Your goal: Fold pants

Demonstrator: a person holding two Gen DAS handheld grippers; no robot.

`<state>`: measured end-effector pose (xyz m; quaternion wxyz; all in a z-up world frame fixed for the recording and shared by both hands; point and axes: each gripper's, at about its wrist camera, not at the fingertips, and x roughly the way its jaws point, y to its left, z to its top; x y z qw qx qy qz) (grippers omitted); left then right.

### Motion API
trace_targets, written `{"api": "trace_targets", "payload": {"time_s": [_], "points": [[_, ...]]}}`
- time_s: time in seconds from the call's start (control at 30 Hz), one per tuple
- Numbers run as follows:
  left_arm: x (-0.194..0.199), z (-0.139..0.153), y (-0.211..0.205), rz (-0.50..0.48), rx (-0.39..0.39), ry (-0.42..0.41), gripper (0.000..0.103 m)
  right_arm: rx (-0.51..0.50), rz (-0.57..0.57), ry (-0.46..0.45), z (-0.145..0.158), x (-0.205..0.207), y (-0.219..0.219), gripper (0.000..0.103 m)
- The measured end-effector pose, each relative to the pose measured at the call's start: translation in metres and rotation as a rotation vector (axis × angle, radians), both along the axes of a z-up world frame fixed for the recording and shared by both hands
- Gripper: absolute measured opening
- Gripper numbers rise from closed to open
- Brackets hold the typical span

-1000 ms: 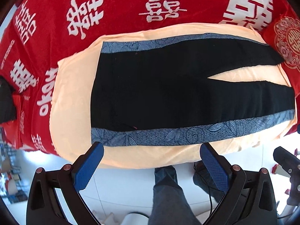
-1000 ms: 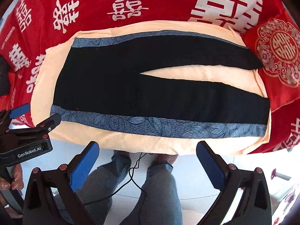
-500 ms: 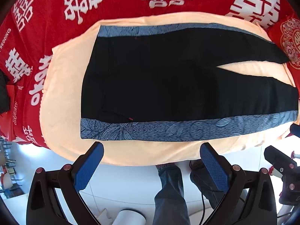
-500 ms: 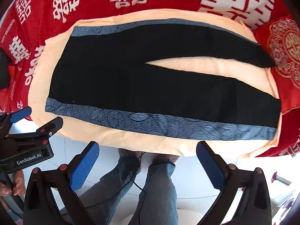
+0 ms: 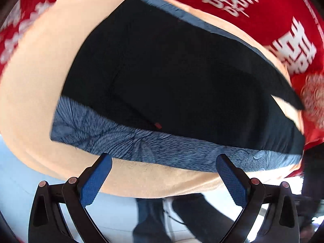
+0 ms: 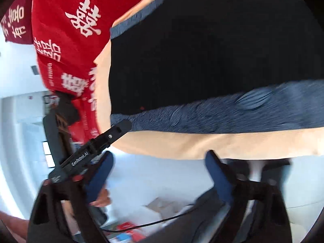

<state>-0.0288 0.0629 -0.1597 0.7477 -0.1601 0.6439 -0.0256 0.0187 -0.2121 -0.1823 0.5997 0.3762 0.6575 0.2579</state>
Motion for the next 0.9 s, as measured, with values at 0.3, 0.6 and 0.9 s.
{"api": "trace_targets", "payload": {"time_s": [0.3, 0.6, 0.9], "points": [[-0.004, -0.042, 0.017, 0.044, -0.134, 0.037, 0.103, 0.144, -0.132, 0.097, -0.075, 0.0, 0.012, 0.076], [0.004, -0.042, 0.024, 0.146, -0.333, 0.023, 0.103, 0.255, -0.124, -0.114, -0.01, 0.043, 0.004, 0.077], [0.023, -0.035, 0.015, 0.147, -0.237, -0.009, 0.102, 0.155, -0.205, 0.013, -0.042, -0.006, -0.045, 0.077]]}}
